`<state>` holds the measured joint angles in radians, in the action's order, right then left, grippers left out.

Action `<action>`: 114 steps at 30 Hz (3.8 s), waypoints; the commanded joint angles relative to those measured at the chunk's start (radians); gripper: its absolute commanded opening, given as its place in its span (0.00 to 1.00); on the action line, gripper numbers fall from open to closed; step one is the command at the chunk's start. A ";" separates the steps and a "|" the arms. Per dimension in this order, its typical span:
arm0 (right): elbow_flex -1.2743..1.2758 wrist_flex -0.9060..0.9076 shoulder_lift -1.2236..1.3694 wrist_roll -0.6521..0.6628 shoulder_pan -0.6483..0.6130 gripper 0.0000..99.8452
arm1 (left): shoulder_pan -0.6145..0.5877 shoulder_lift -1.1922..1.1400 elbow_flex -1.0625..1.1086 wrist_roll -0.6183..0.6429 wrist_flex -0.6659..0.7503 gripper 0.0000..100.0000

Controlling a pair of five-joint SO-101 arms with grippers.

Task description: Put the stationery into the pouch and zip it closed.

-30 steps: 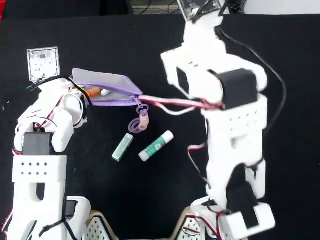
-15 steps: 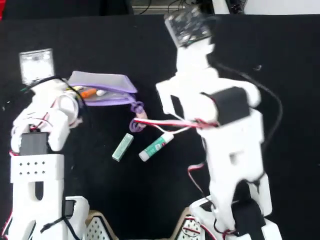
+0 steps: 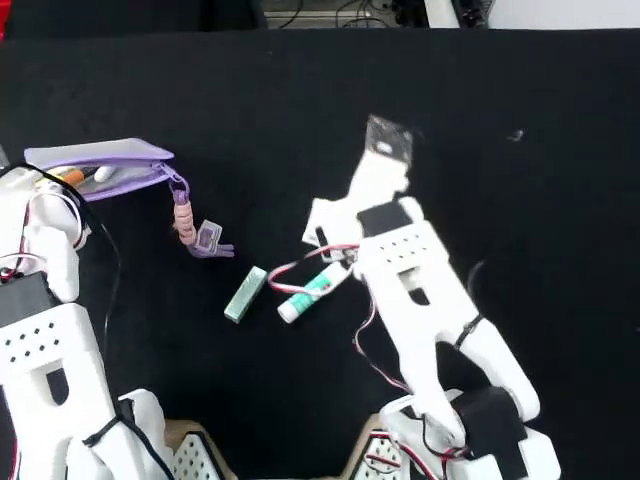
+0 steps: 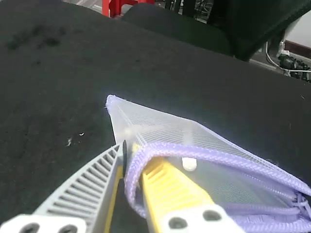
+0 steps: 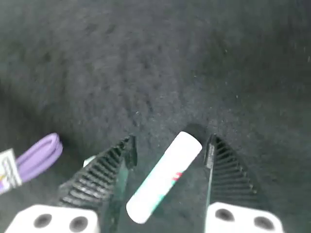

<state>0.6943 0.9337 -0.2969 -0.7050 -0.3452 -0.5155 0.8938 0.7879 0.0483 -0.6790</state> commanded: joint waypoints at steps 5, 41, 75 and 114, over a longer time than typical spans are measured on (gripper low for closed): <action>0.076 -0.120 0.002 -0.051 -0.026 0.23 | -0.004 0.023 -0.019 0.000 0.037 0.03; -0.624 0.451 0.593 0.109 -0.083 0.01 | 0.064 0.023 -0.018 0.008 0.029 0.03; -1.354 0.825 0.054 0.470 0.014 0.01 | 0.352 0.035 0.027 0.009 -0.071 0.03; 0.173 -0.790 -0.677 0.575 -0.330 0.01 | 0.352 0.034 0.027 0.009 -0.064 0.03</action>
<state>0.8431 0.2432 -0.9429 -0.1404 -0.6644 -0.1780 0.9030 0.8263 0.0483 -0.7480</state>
